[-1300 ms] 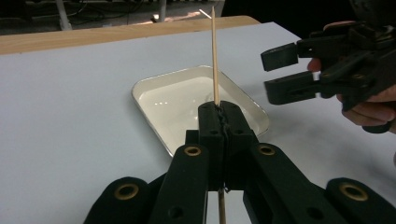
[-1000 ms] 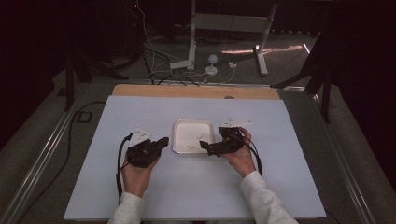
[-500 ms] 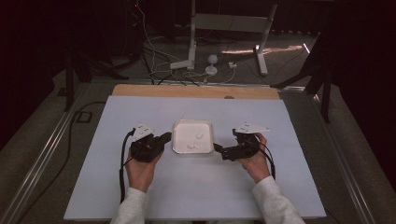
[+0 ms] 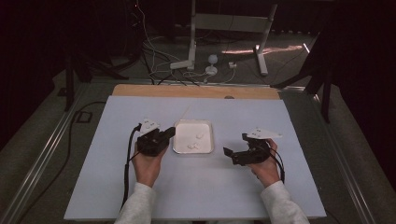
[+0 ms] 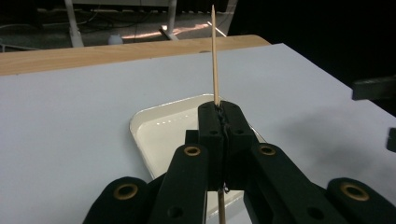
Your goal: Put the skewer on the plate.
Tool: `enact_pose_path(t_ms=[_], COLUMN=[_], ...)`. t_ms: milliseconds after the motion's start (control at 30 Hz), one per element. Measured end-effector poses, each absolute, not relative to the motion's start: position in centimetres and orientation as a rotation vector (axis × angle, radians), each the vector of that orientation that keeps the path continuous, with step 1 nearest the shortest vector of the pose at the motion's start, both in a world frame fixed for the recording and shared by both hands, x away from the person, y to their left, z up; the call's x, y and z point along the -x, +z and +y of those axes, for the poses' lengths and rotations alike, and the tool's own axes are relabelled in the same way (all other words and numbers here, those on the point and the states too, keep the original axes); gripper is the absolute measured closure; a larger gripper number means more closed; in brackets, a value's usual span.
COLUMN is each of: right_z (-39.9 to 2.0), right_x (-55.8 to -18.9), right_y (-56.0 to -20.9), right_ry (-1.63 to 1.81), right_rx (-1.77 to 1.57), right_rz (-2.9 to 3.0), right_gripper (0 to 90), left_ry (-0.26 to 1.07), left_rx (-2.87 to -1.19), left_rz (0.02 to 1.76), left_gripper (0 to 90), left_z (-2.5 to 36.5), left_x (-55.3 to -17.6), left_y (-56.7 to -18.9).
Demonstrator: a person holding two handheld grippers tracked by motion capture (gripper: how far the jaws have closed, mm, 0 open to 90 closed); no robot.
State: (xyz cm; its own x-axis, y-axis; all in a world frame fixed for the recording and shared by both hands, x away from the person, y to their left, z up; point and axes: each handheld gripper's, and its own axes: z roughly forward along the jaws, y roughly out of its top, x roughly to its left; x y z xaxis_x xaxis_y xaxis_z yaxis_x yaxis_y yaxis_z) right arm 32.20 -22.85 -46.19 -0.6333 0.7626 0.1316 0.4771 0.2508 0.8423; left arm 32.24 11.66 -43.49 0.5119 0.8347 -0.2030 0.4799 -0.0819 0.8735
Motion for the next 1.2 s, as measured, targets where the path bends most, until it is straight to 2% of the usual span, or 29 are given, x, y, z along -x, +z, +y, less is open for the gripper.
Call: enact_pose_path(t_ms=[1200], right_z=[-27.9], right_x=[-29.6], right_y=[-47.0], right_ry=[1.329], right_rx=[-1.226], right_rz=[2.141], right_gripper=[0.0], left_ry=[0.472], left_rx=[-1.759], left_rz=[1.214], left_gripper=[89.2], left_z=[8.2], left_x=[-35.8], left_y=[-46.9])
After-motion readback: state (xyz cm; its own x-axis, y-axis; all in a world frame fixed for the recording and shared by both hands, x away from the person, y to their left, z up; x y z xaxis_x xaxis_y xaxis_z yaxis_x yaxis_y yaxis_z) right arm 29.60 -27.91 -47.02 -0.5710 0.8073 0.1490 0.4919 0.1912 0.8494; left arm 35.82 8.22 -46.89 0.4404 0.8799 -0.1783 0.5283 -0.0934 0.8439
